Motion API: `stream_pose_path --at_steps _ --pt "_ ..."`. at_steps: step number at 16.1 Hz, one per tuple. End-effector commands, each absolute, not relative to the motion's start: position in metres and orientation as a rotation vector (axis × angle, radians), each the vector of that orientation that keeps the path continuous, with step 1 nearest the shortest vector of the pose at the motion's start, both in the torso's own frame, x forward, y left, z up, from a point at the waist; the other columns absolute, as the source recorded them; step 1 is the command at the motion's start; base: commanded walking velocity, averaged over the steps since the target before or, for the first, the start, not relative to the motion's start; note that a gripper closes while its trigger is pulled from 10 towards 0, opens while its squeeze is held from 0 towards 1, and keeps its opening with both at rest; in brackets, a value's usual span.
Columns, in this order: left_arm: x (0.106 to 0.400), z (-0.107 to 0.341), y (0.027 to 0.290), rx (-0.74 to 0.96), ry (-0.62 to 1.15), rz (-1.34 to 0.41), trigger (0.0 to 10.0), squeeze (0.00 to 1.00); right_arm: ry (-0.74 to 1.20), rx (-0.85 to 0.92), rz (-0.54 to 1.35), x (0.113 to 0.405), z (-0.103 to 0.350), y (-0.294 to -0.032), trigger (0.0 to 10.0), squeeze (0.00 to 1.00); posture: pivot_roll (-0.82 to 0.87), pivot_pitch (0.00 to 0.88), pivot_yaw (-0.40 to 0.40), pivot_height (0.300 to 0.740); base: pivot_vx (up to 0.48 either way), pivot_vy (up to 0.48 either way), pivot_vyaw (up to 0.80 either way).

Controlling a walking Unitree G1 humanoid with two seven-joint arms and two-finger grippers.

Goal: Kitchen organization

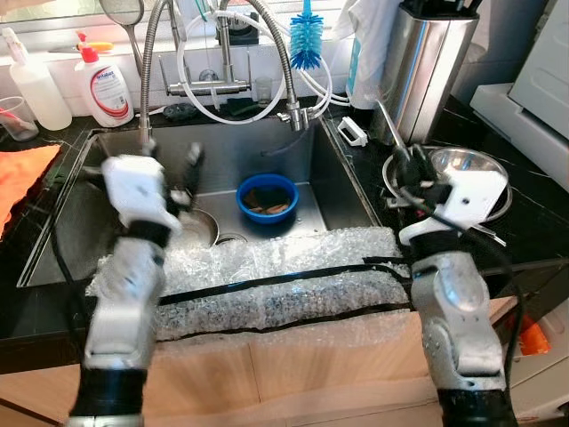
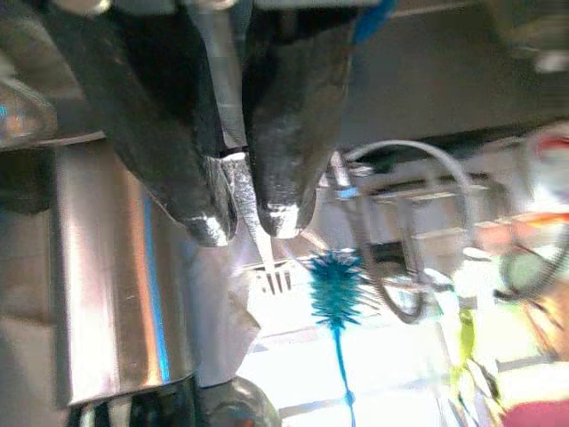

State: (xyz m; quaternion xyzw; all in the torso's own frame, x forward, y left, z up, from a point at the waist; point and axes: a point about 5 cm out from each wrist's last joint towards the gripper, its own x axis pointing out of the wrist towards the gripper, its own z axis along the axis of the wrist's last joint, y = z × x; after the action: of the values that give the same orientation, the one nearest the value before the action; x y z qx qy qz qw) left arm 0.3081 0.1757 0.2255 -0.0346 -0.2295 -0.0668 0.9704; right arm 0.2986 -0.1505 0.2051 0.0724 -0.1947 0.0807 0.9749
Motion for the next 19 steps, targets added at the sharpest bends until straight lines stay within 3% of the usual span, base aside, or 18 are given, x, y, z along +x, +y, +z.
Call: stream_pose_path --at_steps 1,2,5,10,13,19 --pt "0.309 0.232 0.174 -0.179 -0.448 -0.209 10.0 0.0 -0.393 0.188 0.216 0.299 0.208 -0.149 10.0 0.0 -0.05 0.0 0.02 0.74 0.0 0.0 0.0" --pt "0.31 0.23 0.173 -0.331 -0.409 -0.277 10.0 0.0 -0.392 0.21 0.266 0.296 0.208 -0.147 10.0 0.0 -0.05 0.0 0.025 0.74 0.0 0.0 0.0" --pt "0.307 0.225 0.164 -0.549 -0.34 -0.404 10.0 0.0 -0.354 0.464 0.409 0.283 0.199 -0.144 10.0 0.0 -0.06 0.0 0.03 0.74 0.0 0.0 0.0" --pt "0.301 0.217 0.15 -0.702 -0.263 -0.5 10.0 0.0 -0.323 0.799 0.477 0.275 0.188 -0.149 10.0 0.0 -0.06 0.0 0.032 0.74 0.0 0.0 0.0" --pt "0.295 0.214 0.142 -0.779 -0.211 -0.574 10.0 0.0 -0.254 1.018 0.611 0.263 0.18 -0.147 10.0 0.0 -0.05 0.0 0.033 0.74 0.0 0.0 0.0" --pt "0.287 0.214 0.132 -0.778 -0.172 -0.699 10.0 0.0 -0.061 0.959 0.758 0.252 0.162 -0.124 10.0 0.0 -0.05 0.0 0.032 0.74 0.0 0.0 0.0"
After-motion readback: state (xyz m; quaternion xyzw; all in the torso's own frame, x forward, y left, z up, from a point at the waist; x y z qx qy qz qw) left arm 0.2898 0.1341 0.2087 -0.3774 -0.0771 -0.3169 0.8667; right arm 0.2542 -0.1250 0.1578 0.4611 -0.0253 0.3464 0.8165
